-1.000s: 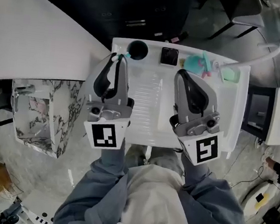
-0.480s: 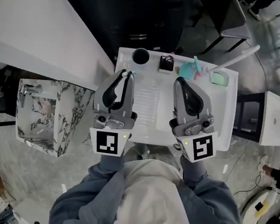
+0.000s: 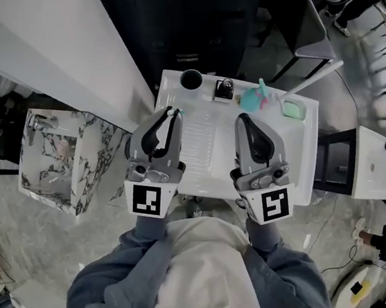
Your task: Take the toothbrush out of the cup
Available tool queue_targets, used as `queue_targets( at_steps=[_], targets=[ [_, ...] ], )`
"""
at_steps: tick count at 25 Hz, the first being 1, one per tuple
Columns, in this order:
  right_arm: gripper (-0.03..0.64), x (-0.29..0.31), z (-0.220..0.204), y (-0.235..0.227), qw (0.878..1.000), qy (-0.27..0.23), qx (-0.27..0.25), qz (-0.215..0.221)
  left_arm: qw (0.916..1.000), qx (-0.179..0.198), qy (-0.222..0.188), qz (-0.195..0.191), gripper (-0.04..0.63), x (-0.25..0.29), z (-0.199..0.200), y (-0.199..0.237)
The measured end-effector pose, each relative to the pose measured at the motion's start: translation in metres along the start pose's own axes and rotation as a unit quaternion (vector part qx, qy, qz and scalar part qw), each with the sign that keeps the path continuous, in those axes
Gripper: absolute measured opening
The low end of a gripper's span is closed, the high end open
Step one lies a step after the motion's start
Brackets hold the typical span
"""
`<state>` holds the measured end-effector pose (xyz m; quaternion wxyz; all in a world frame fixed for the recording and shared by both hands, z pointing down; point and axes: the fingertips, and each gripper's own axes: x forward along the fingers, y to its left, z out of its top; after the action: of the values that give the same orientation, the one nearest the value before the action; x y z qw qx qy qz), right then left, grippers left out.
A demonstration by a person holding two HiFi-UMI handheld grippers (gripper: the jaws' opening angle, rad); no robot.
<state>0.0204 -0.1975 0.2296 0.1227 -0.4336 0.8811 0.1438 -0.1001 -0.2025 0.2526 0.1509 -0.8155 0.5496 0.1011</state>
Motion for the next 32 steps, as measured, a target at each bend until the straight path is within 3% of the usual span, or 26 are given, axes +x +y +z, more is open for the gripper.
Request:
queue_targets(
  at_steps=[5,22,32],
  targets=[
    [0.005,-0.013,0.001,0.006,1.000,0.015,0.017,0.001,1.0000,0.001,-0.007,0.002,0.101,-0.009,0.010,-0.008],
    [0.005,-0.016,0.008,0.009,1.000,0.001,0.004,-0.001,1.0000,0.000,-0.008,0.002,0.100,-0.014,0.013,-0.012],
    [0.005,-0.016,-0.006,0.015,0.999,0.033,0.010,0.001,1.0000,0.003,-0.008,0.002,0.100,-0.015,0.012,-0.011]
  ],
)
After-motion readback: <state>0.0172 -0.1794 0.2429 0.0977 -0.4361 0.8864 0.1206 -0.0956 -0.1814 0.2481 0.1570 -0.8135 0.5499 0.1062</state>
